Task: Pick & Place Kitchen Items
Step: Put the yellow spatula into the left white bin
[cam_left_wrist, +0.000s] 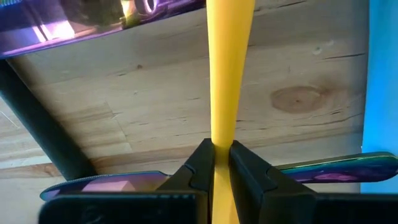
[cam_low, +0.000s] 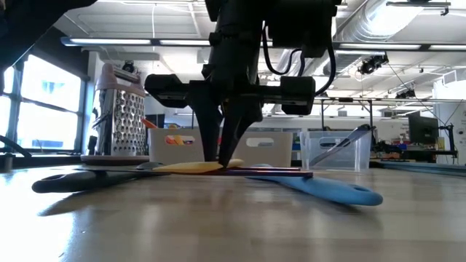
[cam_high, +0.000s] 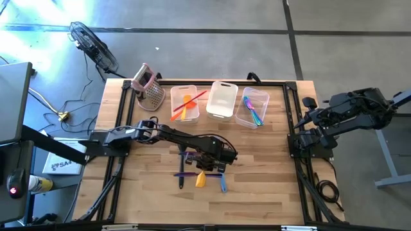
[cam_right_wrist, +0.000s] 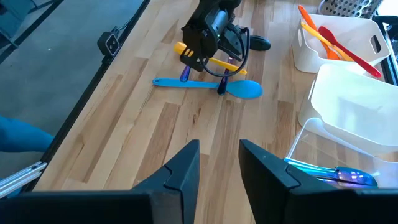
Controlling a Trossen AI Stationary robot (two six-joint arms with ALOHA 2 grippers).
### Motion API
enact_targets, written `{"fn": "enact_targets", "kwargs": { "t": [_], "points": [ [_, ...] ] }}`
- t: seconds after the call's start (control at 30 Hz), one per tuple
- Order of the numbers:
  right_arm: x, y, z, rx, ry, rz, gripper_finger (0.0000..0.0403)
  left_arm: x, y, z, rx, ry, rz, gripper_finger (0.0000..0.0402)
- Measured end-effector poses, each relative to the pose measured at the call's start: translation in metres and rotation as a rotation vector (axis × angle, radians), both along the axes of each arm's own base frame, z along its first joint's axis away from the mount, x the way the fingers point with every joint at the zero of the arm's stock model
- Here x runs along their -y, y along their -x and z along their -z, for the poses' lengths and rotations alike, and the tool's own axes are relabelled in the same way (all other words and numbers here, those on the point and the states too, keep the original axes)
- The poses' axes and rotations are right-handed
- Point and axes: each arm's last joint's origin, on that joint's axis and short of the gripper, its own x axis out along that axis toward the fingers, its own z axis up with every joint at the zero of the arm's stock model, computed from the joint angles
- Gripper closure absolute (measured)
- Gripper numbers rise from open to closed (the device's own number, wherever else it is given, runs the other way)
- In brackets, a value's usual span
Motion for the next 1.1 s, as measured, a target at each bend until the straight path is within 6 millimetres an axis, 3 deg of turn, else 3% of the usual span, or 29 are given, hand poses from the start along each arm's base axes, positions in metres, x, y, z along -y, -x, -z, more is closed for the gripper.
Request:
{"fn": "enact_targets", "kwargs": {
  "t": [1.1],
  "points": [
    [0.0,0.0,0.0,0.005,0.02,-0.016,0.0298,0.001,-0.0032,-0.001,0.034,0.033,0.013,0.0394]
  ]
}}
